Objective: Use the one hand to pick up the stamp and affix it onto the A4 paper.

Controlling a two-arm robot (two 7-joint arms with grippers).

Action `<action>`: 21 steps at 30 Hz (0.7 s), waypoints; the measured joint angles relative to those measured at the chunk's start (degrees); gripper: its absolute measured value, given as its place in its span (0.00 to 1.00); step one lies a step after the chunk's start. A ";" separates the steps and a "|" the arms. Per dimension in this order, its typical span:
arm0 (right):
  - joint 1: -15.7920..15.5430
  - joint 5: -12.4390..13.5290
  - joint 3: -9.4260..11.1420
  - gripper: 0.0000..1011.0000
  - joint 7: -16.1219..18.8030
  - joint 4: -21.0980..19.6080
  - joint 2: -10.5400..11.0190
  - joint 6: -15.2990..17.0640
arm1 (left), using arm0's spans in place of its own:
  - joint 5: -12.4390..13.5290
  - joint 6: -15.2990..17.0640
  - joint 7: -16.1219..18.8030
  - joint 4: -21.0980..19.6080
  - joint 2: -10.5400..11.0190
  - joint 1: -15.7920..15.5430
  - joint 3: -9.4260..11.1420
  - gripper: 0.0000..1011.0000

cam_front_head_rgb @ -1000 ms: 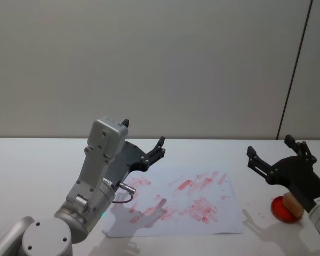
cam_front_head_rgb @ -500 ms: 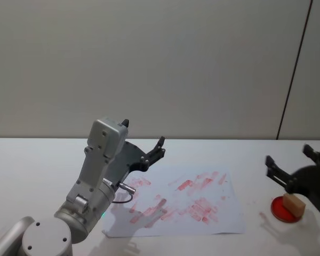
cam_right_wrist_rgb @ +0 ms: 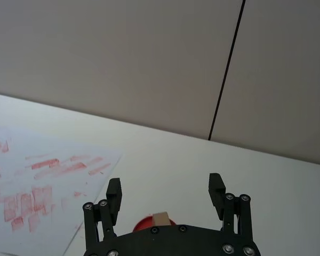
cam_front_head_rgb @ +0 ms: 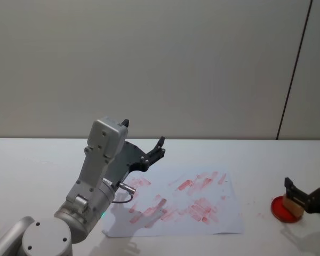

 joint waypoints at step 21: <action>-0.24 -3.08 0.62 0.99 -0.06 1.92 1.38 10.51 | 0.00 0.00 0.00 0.00 0.00 0.00 0.00 0.99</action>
